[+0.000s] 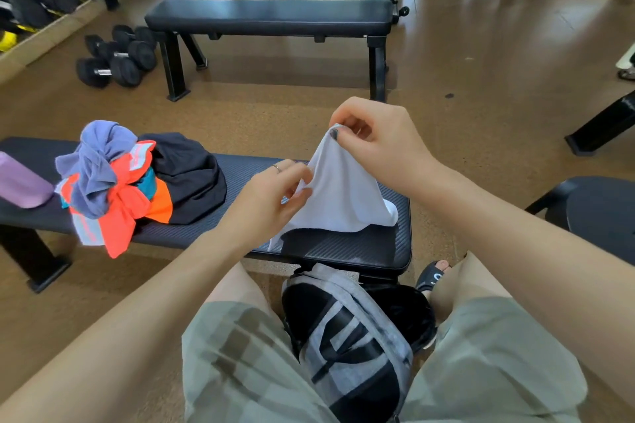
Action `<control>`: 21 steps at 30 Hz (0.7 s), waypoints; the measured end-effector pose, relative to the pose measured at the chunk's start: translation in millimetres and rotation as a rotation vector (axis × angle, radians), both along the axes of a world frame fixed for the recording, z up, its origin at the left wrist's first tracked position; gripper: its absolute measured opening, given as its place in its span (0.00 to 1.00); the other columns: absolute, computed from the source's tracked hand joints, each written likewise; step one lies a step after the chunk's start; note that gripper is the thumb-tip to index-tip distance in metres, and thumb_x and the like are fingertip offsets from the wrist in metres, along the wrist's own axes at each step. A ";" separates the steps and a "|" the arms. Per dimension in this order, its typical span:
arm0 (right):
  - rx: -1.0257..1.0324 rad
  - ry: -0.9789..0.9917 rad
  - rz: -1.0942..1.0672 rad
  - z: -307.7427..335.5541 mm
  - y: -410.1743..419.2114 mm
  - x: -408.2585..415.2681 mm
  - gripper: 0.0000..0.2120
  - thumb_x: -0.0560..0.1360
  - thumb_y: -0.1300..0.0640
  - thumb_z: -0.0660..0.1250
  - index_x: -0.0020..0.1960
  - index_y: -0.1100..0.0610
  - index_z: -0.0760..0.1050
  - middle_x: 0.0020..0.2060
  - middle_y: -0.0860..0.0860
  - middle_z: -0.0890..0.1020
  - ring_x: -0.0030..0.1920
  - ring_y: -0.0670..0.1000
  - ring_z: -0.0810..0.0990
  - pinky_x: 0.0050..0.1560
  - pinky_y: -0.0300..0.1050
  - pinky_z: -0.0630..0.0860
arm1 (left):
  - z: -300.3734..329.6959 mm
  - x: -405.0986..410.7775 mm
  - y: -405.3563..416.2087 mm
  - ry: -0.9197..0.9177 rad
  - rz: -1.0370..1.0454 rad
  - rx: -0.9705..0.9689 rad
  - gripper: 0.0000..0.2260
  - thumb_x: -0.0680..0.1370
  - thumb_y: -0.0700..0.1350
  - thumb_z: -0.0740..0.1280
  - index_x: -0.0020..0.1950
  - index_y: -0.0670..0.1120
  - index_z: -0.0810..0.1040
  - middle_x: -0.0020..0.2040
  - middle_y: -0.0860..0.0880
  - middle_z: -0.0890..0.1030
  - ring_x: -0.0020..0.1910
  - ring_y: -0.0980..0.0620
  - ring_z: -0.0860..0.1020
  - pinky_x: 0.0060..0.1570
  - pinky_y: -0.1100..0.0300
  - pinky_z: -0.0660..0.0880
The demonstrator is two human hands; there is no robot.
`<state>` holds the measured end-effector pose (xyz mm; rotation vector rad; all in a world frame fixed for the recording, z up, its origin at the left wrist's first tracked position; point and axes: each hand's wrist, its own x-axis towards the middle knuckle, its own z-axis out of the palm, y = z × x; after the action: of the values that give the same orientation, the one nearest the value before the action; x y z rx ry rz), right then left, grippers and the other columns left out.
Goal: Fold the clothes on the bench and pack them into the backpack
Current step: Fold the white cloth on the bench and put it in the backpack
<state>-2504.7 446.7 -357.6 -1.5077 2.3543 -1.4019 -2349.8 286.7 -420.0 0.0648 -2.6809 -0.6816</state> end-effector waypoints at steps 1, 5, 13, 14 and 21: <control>-0.021 0.002 -0.012 2.5 0.4 -0.5 0.06 0.77 0.61 0.65 0.46 0.54 0.79 0.38 0.48 0.81 0.41 0.49 0.79 0.43 0.49 0.77 | -3.2 1.6 -1.5 -0.016 0.004 -0.038 0.07 0.80 0.42 0.68 0.47 0.48 0.71 0.42 0.53 0.71 0.38 0.49 0.73 0.41 0.49 0.75; -0.106 0.006 -0.106 11.3 1.3 -9.9 0.05 0.77 0.61 0.65 0.45 0.55 0.79 0.37 0.48 0.80 0.38 0.47 0.77 0.40 0.41 0.73 | -15.1 10.4 -9.7 -0.090 -0.002 -0.191 0.14 0.82 0.47 0.66 0.43 0.52 0.62 0.41 0.55 0.67 0.35 0.47 0.70 0.32 0.51 0.73; -0.119 -0.055 -0.428 9.5 19.2 -56.5 0.05 0.77 0.57 0.64 0.46 0.52 0.79 0.37 0.44 0.79 0.37 0.39 0.74 0.40 0.31 0.69 | -27.5 34.1 -41.7 -0.179 0.030 -0.353 0.13 0.82 0.56 0.55 0.45 0.49 0.69 0.44 0.56 0.65 0.36 0.47 0.73 0.30 0.50 0.74; -0.110 -0.065 -0.460 7.6 22.1 -61.9 0.06 0.78 0.56 0.64 0.46 0.53 0.79 0.37 0.44 0.79 0.38 0.40 0.74 0.41 0.33 0.70 | -25.3 34.9 -45.9 -0.165 0.042 -0.343 0.12 0.83 0.55 0.57 0.45 0.48 0.70 0.44 0.55 0.67 0.36 0.47 0.74 0.30 0.49 0.75; -0.027 -0.152 -0.508 0.1 26.3 -79.2 0.06 0.79 0.57 0.63 0.50 0.56 0.79 0.42 0.50 0.82 0.40 0.47 0.78 0.43 0.41 0.75 | 16.0 24.4 -70.2 0.048 0.204 -0.169 0.04 0.80 0.44 0.69 0.50 0.44 0.79 0.43 0.52 0.75 0.41 0.49 0.75 0.42 0.49 0.74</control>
<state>-2583.9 473.1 -357.5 -0.7904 2.7402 -1.5658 -2325.3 216.5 -404.0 0.2693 -2.6272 -0.3879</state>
